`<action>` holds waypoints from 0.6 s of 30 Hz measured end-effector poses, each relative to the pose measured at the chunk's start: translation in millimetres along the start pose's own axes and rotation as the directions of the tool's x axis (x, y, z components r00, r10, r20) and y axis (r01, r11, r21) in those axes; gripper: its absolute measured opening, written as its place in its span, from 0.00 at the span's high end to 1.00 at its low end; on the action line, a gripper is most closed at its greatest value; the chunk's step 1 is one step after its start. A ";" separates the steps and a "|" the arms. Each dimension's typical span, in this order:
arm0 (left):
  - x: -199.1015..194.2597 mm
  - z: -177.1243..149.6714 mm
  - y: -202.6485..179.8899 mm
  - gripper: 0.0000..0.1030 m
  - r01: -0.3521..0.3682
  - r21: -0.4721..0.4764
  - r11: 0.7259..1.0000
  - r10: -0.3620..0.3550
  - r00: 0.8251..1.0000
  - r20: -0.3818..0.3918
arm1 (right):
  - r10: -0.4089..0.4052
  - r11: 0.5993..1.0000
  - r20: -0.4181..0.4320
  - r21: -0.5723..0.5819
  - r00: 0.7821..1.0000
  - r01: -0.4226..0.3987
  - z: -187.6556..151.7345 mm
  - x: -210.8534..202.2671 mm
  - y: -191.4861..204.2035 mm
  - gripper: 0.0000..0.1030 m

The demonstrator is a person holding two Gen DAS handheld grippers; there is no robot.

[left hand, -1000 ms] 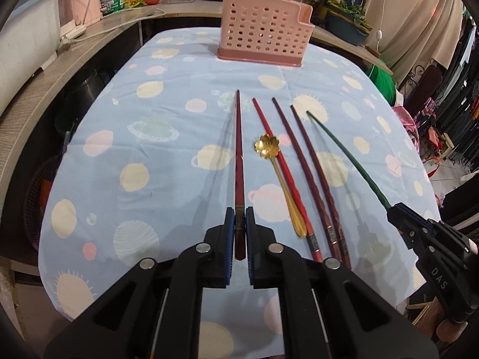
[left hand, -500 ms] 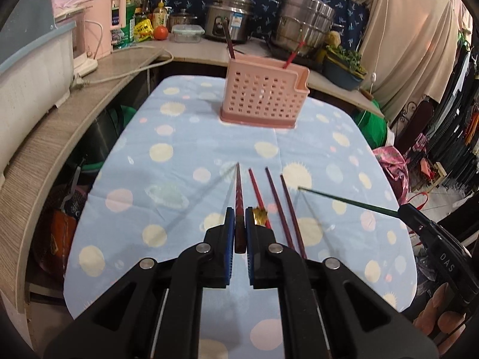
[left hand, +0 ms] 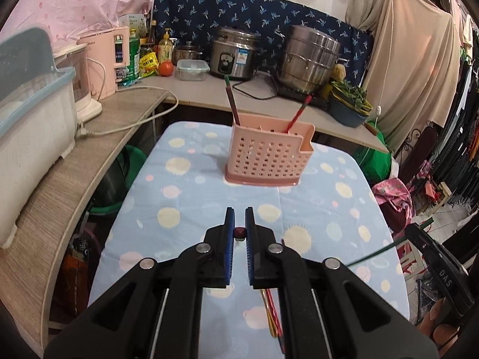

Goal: Organize utensils
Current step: 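Carry the dark-red chopstick with the left tool while the right tool carries the green one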

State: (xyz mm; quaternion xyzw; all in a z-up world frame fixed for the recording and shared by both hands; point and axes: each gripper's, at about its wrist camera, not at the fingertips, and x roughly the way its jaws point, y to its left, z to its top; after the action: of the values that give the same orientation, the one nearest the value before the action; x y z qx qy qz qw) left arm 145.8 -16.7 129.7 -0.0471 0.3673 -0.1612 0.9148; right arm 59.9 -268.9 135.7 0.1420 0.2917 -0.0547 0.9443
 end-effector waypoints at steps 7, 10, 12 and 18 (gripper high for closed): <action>6.9 40.5 -5.4 0.93 -0.010 0.010 1.000 0.009 0.999 0.047 | 0.029 0.998 0.095 0.043 0.995 -0.033 50.3 9.3 -2.4 0.93; 8.5 63.8 -7.6 0.93 -0.002 0.005 1.000 0.002 0.997 0.075 | 0.050 0.996 0.156 0.070 0.986 -0.062 78.7 14.2 -4.0 0.93; 8.0 82.4 -10.0 0.93 -0.001 0.002 1.000 0.001 0.994 0.110 | 0.062 0.993 0.189 0.090 0.980 -0.080 95.5 18.3 -4.1 0.93; 1.8 136.0 -16.7 0.93 0.008 -0.018 1.000 -0.004 0.972 0.233 | 0.096 0.983 0.292 0.124 0.952 -0.138 148.9 38.6 4.4 0.93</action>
State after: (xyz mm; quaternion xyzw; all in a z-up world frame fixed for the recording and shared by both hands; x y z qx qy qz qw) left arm 236.1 -37.5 230.6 -0.0754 0.2586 -0.1538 0.9507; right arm 172.2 -310.2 232.4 0.2168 0.1392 -0.0391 0.9654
